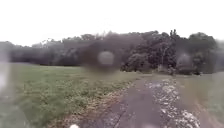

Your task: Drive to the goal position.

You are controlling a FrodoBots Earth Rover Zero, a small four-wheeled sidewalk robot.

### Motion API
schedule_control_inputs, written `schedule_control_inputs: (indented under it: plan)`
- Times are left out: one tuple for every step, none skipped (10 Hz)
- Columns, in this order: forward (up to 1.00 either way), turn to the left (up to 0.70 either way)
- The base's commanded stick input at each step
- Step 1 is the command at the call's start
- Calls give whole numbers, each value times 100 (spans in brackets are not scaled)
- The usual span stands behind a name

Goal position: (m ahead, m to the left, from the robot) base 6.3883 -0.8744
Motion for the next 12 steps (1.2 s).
schedule_control_inputs:
  plan:
    - [70,0]
    - [70,-9]
    - [70,-32]
    - [70,-35]
    - [70,-35]
    - [70,-35]
    - [70,-35]
    - [70,-35]
    - [70,-35]
    - [70,-35]
    - [70,-35]
    - [70,-35]
